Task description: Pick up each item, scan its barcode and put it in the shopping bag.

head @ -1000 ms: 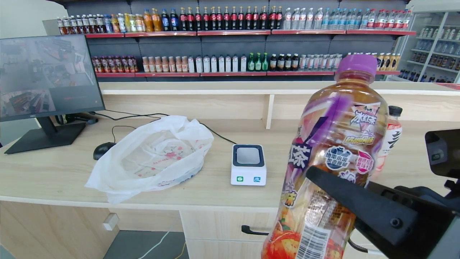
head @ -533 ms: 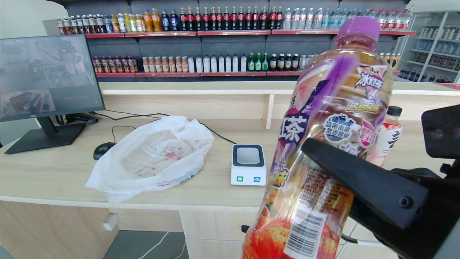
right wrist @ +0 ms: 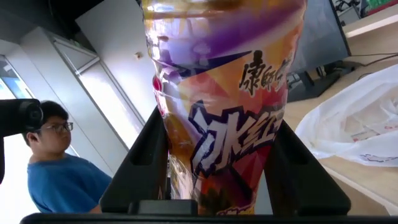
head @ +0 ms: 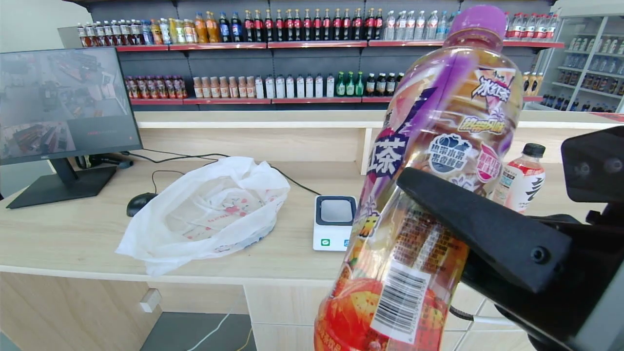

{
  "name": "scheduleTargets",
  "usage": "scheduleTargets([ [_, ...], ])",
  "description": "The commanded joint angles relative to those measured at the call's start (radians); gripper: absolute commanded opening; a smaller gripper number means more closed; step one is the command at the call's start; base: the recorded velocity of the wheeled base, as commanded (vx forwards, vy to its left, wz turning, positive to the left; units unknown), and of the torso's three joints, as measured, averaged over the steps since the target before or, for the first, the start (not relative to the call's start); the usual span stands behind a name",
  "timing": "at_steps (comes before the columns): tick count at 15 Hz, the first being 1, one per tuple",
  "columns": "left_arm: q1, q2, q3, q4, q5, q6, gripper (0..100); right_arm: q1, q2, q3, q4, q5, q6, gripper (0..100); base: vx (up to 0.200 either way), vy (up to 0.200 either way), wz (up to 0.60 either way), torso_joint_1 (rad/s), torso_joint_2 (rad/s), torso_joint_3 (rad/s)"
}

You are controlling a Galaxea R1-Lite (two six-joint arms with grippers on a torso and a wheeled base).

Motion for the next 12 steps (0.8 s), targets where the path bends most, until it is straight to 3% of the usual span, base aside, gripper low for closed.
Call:
scheduleTargets([
  [1, 0.000, 0.000, 0.000, 0.000, 0.000, 0.000, 100, 0.000, -0.002, -0.002, -0.001, 0.001, 0.001, 0, 0.000, 0.000, 0.00, 0.000, 0.00, 0.000],
  [8, 0.000, 0.000, 0.000, 0.000, 0.000, 0.000, 100, 0.000, 0.026, -0.022, -0.001, 0.007, -0.064, 0, 0.000, 0.000, 0.00, 0.000, 0.00, 0.000],
  [12, 0.000, 0.000, 0.000, 0.000, 0.000, 0.000, 100, -0.044, 0.026, -0.002, -0.001, 0.019, -0.145, 0, 0.000, 0.000, 0.00, 0.000, 0.00, 0.000],
])
